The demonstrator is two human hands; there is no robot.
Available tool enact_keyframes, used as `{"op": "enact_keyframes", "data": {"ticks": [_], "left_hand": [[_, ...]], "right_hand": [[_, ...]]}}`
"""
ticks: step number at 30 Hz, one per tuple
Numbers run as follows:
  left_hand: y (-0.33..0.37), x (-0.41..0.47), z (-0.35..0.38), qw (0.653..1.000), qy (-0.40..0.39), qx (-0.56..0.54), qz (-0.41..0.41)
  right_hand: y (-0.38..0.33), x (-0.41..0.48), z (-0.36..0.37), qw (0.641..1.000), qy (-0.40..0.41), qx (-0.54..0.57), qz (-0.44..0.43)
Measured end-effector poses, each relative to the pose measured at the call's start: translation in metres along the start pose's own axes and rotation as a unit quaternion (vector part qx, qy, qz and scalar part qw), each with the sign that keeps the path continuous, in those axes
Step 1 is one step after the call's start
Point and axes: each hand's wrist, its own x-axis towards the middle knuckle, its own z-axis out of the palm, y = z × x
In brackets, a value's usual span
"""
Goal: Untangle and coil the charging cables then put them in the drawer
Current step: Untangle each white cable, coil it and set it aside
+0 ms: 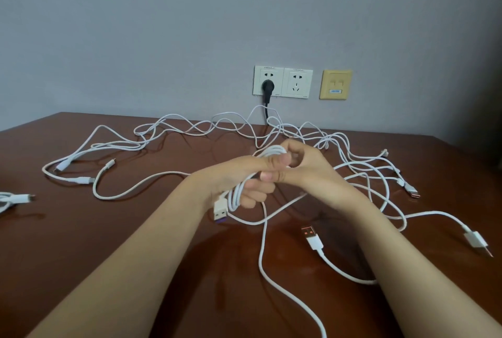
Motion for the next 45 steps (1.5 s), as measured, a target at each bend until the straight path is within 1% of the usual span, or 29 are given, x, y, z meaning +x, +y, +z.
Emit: {"op": "enact_keyframes", "data": {"ticks": [2,4,7,9,11,14,15,17,19,22,24,26,28,32,34,36,39,42,44,45], "left_hand": [[0.000,-0.004,-0.005,0.998,-0.034,-0.034,0.051],[-0.001,-0.007,-0.007,0.995,-0.043,-0.036,0.083],[0.000,-0.006,-0.003,0.995,-0.005,0.001,0.097],[0.001,-0.004,-0.001,0.995,0.021,-0.024,0.099],[0.001,-0.003,-0.002,0.991,0.042,-0.051,0.113],[0.003,-0.004,-0.008,0.979,0.099,-0.121,0.130],[0.003,-0.005,-0.011,0.972,0.117,-0.151,0.134],[0.004,-0.004,-0.016,0.956,0.147,-0.211,0.143],[0.004,-0.002,-0.018,0.941,0.178,-0.246,0.150],[0.003,0.001,-0.020,0.915,0.227,-0.287,0.170],[0.003,0.001,-0.023,0.904,0.253,-0.288,0.188],[0.002,0.002,-0.022,0.911,0.262,-0.257,0.190],[0.000,0.007,-0.018,0.927,0.266,-0.194,0.181],[-0.002,0.012,-0.012,0.940,0.288,-0.084,0.164],[-0.004,0.010,-0.009,0.946,0.282,-0.044,0.151],[-0.005,0.010,-0.005,0.954,0.263,0.005,0.143],[-0.003,0.009,0.001,0.959,0.240,0.080,0.131],[-0.003,0.007,0.005,0.968,0.176,0.155,0.091],[-0.005,0.005,0.010,0.969,0.128,0.202,0.066],[-0.005,0.004,0.014,0.968,0.119,0.214,0.062]], "right_hand": [[-0.003,-0.002,-0.002,0.999,-0.026,0.028,0.018],[-0.003,-0.003,-0.002,0.998,-0.041,0.048,0.031],[-0.002,-0.003,0.000,0.995,-0.061,0.065,0.037],[-0.002,-0.003,0.002,0.994,-0.066,0.079,0.032],[-0.004,-0.001,0.000,0.990,-0.062,0.118,0.033],[-0.005,0.003,-0.007,0.974,-0.036,0.210,0.079],[-0.004,0.005,-0.009,0.973,-0.025,0.210,0.094],[-0.001,0.007,-0.010,0.980,-0.017,0.153,0.124],[0.002,0.008,-0.008,0.985,-0.017,0.103,0.140],[0.005,0.009,-0.009,0.988,0.012,0.083,0.133],[0.007,0.007,-0.008,0.992,0.030,0.054,0.114],[0.008,0.006,-0.006,0.994,0.043,0.028,0.092],[0.009,0.006,-0.004,0.996,0.047,0.024,0.077],[0.007,0.007,-0.005,0.998,0.033,-0.017,0.055],[0.005,0.007,-0.002,0.998,0.030,-0.010,0.046],[0.004,0.008,0.004,0.999,0.044,0.000,0.026],[0.004,0.011,0.005,0.993,0.103,-0.041,-0.029],[-0.002,0.008,0.004,0.986,0.135,-0.047,-0.081],[-0.003,0.005,0.006,0.972,0.151,-0.139,-0.111],[-0.003,0.004,0.008,0.961,0.155,-0.194,-0.119]]}}
